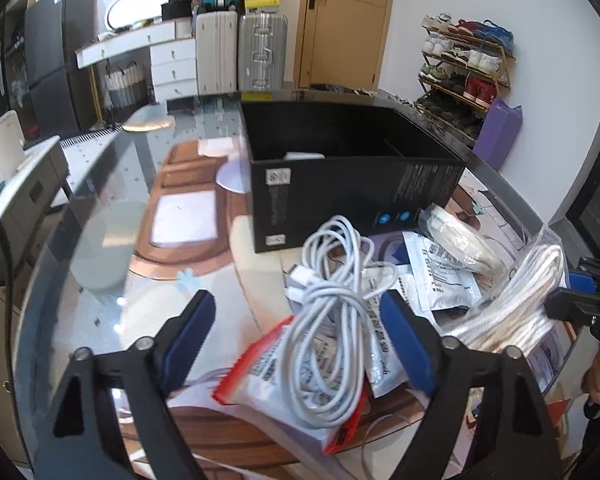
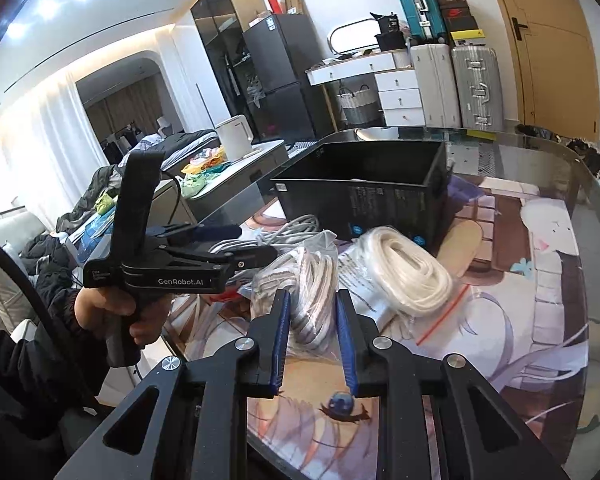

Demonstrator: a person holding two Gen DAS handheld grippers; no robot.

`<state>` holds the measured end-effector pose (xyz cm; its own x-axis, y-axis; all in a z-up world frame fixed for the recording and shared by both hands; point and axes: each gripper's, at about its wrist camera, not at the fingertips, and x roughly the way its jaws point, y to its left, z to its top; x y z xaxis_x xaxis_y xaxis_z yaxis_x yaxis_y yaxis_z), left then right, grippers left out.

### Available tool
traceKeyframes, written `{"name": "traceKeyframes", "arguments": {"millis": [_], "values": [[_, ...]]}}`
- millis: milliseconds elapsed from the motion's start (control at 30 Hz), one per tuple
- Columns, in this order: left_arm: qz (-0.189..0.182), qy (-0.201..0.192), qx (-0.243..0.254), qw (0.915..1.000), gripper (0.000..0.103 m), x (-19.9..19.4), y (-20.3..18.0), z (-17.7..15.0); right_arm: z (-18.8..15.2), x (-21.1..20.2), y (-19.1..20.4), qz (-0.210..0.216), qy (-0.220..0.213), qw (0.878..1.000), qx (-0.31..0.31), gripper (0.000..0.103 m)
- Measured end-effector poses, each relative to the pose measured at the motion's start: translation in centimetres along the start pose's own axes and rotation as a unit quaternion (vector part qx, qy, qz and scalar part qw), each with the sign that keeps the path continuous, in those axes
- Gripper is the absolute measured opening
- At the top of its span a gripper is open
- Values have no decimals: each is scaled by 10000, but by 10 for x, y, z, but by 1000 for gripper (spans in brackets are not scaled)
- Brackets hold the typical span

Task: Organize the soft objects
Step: 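Grasp the coiled white cable with the left gripper while the right holds the bag, then lift the white cable and bag of cords and carry both over the black box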

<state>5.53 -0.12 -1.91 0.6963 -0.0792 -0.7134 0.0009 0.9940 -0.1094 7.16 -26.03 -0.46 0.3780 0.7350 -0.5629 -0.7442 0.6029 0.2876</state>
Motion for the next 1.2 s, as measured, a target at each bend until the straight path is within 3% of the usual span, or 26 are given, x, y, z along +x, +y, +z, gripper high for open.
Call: {"name": "traceKeyframes", "arguments": {"millis": [233,300,1200], "values": [[-181,67,136,9997,38,5,-11,-3,-1,-3,-5,-85,-26,9999,107,22],[-218,47,181,9996,34,2,-14,-3,-2,-4,-4,-86,-29,9999,116,22],[-392,-593,120,9974,31,-48,-6,-7,10,-19,-4,228,-728,9969,205,21]]}}
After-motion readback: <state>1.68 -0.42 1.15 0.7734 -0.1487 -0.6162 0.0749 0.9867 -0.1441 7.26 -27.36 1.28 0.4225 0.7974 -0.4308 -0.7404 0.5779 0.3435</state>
